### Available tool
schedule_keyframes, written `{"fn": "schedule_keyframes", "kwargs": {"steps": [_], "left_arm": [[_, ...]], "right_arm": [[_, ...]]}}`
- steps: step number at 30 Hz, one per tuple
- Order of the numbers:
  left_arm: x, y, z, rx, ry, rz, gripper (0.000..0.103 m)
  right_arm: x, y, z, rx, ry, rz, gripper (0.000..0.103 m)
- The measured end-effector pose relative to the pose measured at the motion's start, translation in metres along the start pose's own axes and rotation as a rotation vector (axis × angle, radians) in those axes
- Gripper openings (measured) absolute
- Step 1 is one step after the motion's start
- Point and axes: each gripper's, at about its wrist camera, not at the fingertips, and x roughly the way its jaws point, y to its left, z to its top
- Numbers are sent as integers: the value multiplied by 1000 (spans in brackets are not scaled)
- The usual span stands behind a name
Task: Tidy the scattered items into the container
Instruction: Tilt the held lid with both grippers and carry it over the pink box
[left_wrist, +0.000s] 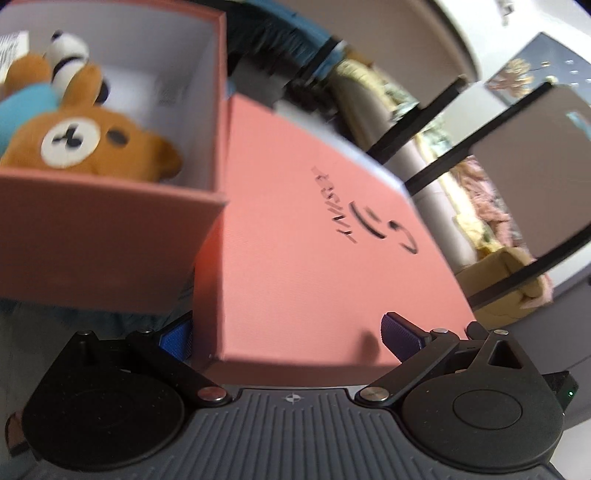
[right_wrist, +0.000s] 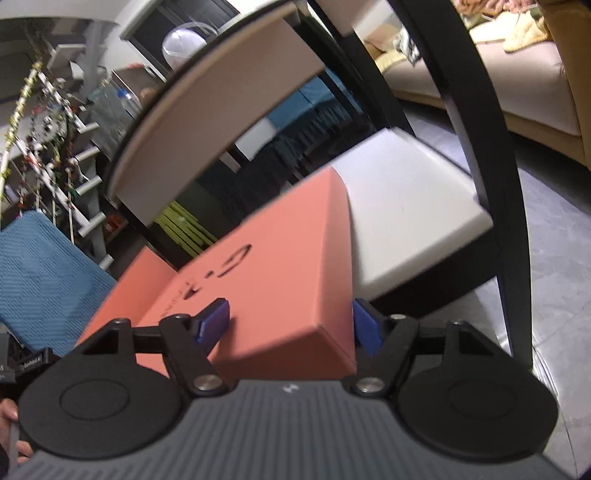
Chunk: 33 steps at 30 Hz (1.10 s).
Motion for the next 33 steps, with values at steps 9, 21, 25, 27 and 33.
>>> {"fn": "schedule_keyframes", "kwargs": {"steps": [9,21,25,27,33], "left_arm": [[-17,-7,-1,17,-83,-74,101],[-30,-19,0,78,-138,-104,99],[-32,-17,-1,82,-144,-115,99],[-32,-15,-2,77,-139,-116,99],[-22,-7,-4,40,-86,-102,98]], "right_arm": [[-19,7,12,3,-51,40,72],[-33,16,22,0,-96,47,72],[-37,21,25,-28,-110,51,72],[-38,23,26,-40,-113,52,72],[-30,11,19,17,-56,26,72]]}}
